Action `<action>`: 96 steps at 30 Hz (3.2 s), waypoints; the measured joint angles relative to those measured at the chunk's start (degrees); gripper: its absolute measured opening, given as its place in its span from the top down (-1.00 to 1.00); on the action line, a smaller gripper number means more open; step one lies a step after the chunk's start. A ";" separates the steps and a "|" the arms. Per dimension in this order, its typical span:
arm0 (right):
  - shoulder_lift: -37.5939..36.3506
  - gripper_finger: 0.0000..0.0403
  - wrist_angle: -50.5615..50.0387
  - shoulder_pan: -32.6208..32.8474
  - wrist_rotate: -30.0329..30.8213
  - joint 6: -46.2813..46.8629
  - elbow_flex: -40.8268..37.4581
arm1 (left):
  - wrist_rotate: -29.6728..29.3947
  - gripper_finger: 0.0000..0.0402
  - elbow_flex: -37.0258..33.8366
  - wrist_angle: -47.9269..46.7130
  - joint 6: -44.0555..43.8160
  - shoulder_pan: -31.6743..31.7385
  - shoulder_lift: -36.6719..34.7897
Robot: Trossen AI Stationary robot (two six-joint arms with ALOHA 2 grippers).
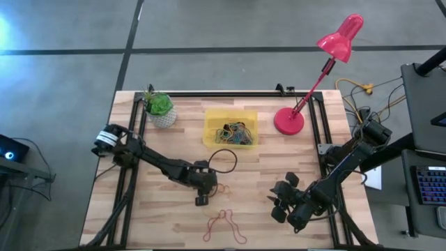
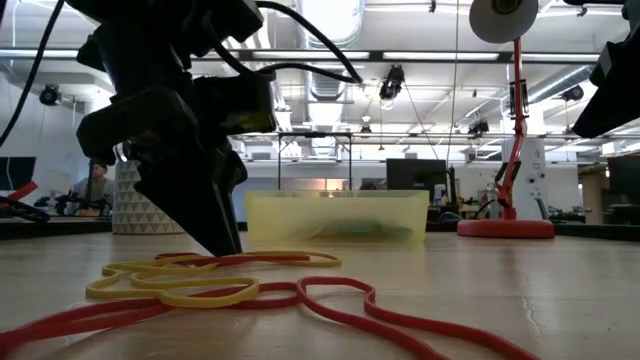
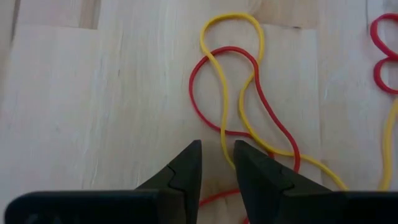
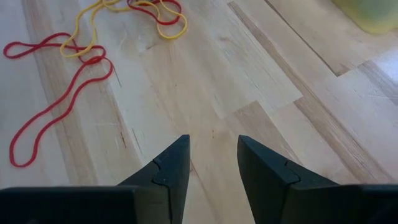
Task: Pick and place rubber bands into bin
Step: Put the yellow rubber band into the yellow bin, then put the red rubber band into the yellow bin
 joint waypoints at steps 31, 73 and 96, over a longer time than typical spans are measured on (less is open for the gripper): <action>0.07 0.39 0.42 -0.48 -0.05 0.88 0.00 | 2.03 1.00 1.13 -0.23 -5.72 1.93 -2.42; 0.13 0.39 0.35 -2.38 0.11 2.66 -0.02 | -8.68 1.00 3.21 6.31 22.55 24.77 -22.43; 0.13 0.39 3.20 -3.02 1.43 7.44 0.00 | 3.70 0.85 1.22 7.32 24.08 37.12 -13.68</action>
